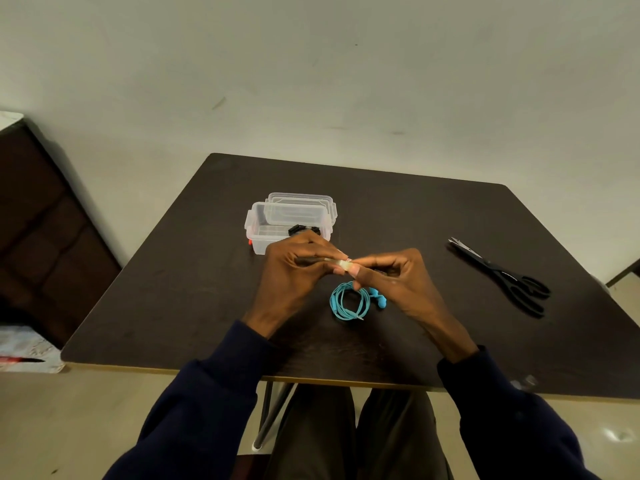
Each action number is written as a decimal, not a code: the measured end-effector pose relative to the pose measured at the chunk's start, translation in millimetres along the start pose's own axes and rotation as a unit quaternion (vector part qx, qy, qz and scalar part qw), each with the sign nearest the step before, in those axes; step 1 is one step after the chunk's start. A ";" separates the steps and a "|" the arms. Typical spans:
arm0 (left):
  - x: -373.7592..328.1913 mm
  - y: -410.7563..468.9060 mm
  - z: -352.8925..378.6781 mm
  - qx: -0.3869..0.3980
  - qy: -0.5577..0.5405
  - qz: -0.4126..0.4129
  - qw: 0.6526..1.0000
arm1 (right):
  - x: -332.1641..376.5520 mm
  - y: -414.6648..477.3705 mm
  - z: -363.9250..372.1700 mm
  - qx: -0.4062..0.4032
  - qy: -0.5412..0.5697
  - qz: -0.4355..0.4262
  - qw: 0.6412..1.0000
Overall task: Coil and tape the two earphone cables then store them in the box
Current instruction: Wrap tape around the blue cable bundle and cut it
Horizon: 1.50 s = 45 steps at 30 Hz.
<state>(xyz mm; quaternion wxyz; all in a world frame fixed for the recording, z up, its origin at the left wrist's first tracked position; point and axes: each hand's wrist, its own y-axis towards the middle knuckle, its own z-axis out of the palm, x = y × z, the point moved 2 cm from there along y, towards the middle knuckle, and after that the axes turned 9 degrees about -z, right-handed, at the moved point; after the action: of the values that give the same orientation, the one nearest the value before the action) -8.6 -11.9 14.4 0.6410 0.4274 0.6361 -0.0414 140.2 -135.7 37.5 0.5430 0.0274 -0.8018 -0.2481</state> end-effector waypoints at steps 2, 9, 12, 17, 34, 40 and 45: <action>0.9 0.2 -1.5 -0.013 -0.007 0.000 1.000 | 0.7 0.8 0.6 0.009 0.007 0.000 1.000; 6.8 1.1 -3.4 -0.027 -0.033 -0.007 0.999 | -0.7 0.3 -2.0 0.056 0.051 -0.003 0.997; 9.5 1.5 -3.8 -0.030 -0.037 -0.007 0.999 | -3.0 0.4 -3.2 0.072 0.051 0.000 0.996; 13.9 2.2 -6.1 -0.050 -0.059 -0.015 0.997 | -1.3 -0.3 -4.5 0.064 0.046 0.002 0.997; 14.4 -1.2 -1.7 -0.055 -0.031 -0.003 0.998 | 2.1 -4.2 7.8 -0.039 0.025 0.035 0.998; 18.5 0.6 -3.8 -0.056 -0.049 -0.004 0.997 | 3.0 -3.6 4.9 0.004 0.044 0.025 0.999; 21.3 0.4 -5.8 -0.051 -0.100 -0.041 0.993 | 2.7 -1.5 -1.7 0.040 0.041 0.026 0.998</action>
<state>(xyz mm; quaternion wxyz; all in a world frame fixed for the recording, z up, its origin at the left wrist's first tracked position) -8.9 2.4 -2.5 0.7200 0.3616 0.5872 -0.0777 140.3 -138.4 39.7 0.5799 0.0379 -0.7888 -0.2001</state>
